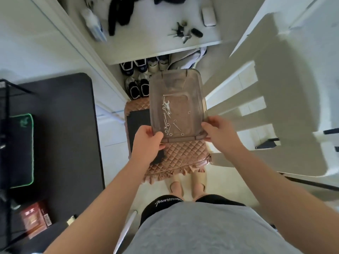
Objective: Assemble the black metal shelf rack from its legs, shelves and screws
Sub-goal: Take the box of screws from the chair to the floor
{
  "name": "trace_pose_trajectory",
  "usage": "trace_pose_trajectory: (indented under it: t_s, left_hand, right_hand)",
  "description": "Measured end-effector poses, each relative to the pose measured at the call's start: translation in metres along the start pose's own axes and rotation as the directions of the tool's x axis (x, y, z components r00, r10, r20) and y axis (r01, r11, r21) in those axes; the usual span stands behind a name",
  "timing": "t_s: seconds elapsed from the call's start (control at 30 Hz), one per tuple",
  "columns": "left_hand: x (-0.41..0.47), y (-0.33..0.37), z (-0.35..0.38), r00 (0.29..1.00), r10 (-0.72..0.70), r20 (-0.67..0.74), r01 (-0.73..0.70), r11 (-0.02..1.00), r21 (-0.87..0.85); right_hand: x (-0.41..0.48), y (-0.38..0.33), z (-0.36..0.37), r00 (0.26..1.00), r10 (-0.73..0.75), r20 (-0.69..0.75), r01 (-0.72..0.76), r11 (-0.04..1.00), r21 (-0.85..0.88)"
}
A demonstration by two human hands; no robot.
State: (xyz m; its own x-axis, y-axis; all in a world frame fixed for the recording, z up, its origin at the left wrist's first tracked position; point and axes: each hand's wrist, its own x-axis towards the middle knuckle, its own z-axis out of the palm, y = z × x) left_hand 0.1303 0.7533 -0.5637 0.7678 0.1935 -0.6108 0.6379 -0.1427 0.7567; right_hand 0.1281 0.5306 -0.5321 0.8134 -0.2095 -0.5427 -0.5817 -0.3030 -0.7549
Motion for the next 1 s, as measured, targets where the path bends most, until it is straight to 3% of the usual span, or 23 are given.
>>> trace_pose_trajectory:
  t_s: [0.17,0.4,0.7,1.0]
  left_hand:
    - [-0.031,0.058,-0.016,0.980,0.198,0.002,-0.198,0.980,0.003]
    - [-0.075,0.136,-0.004,0.890,0.446,0.091,-0.448,0.894,0.004]
    - [-0.140,0.197,0.089,0.757,0.563,0.332,-0.593,0.805,-0.012]
    - [-0.221,0.180,0.265,0.695,0.537,0.477,-0.608,0.794,-0.007]
  right_hand:
    - [-0.038,-0.052,-0.029,0.977,-0.175,-0.124,0.180,0.983,0.025]
    - [-0.093,-0.094,-0.086,0.892,-0.312,-0.327,0.353,0.933,0.072]
    - [-0.158,-0.065,-0.191,0.776,-0.280,-0.565,0.418,0.899,0.129]
    - [-0.203,0.050,-0.330,0.719,-0.143,-0.680,0.366,0.910,0.195]
